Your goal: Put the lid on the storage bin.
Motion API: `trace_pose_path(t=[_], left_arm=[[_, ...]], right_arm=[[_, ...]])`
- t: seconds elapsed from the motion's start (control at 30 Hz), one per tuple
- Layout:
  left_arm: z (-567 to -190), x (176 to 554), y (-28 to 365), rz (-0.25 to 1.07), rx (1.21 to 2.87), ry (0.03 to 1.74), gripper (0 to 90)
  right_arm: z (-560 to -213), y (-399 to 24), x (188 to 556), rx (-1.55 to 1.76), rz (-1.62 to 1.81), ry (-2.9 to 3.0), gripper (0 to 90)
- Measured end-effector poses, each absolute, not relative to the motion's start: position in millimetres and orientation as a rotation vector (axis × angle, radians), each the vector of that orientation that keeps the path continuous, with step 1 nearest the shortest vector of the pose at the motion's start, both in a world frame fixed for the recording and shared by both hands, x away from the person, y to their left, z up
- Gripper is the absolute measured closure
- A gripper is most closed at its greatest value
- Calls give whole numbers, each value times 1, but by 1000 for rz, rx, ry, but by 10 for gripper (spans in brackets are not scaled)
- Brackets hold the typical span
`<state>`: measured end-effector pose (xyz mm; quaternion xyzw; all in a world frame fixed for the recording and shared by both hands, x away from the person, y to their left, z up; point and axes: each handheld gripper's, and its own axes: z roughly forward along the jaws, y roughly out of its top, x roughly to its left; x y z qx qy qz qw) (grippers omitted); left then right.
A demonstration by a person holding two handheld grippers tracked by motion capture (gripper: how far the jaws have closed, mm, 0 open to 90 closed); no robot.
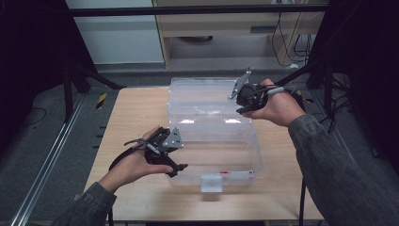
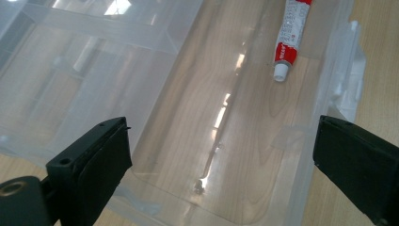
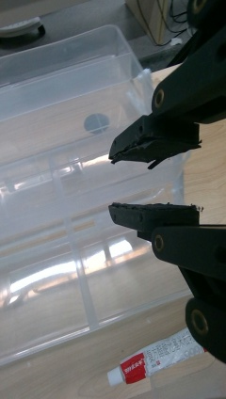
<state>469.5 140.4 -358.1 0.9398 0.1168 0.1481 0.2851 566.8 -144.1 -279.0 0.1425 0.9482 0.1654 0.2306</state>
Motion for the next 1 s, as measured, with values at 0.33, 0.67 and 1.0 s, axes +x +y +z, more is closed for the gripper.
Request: trace_pose_path(t=[0.33, 0.67, 1.0], left_arm=[[-364, 468, 138, 379, 2539, 278, 47], [-368, 467, 138, 365, 2561, 273, 51], [-377, 462, 135, 320, 2643, 217, 89]], right_arm=[[-291, -128, 580, 230, 346, 2668, 668], [-299, -127, 587, 171, 260, 2701, 719], [-302, -130, 588, 128, 243, 2712, 796]])
